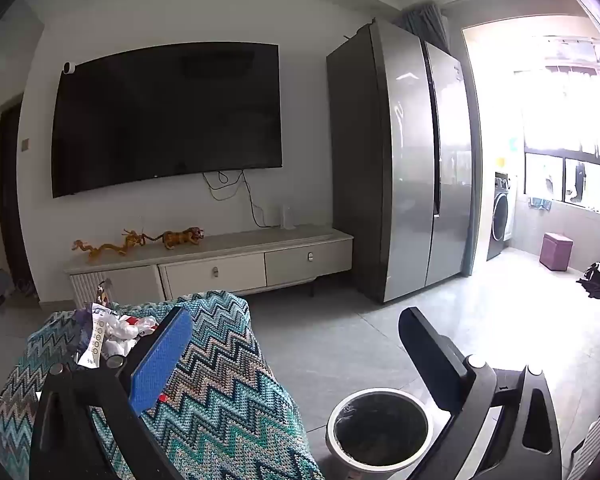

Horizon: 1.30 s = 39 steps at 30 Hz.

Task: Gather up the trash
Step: 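Move both tools toward the trash pile on the zigzag blanket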

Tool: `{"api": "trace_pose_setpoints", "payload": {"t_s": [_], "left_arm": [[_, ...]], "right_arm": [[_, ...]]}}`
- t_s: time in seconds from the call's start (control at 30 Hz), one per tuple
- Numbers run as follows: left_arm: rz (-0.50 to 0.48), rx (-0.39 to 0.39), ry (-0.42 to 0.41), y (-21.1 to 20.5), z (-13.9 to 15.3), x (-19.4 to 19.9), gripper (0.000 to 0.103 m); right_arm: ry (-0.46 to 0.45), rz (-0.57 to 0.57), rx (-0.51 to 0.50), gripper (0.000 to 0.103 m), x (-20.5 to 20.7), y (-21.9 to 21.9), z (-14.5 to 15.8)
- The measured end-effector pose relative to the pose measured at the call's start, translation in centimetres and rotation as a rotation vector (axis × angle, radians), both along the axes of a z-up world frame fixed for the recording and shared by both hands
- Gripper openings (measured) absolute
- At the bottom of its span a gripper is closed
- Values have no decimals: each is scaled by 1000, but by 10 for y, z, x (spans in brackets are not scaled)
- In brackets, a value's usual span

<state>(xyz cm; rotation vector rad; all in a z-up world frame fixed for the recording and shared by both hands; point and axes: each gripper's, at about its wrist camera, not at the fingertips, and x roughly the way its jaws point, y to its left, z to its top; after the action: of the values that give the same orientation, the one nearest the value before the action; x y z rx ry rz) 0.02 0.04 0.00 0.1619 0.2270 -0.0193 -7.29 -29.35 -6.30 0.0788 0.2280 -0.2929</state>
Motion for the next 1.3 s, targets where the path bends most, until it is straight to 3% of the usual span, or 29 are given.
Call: {"api": "trace_pose_setpoints", "payload": {"t_s": [0.67,1.3], "left_arm": [[-48,-28,8,5,-5,4,103],[-12,-32,-3,14,3,-1,103]], "right_arm": [[-10,-3,11,103,3,-2,-2],[-42,14,12,103,-3,-2,-1]]}}
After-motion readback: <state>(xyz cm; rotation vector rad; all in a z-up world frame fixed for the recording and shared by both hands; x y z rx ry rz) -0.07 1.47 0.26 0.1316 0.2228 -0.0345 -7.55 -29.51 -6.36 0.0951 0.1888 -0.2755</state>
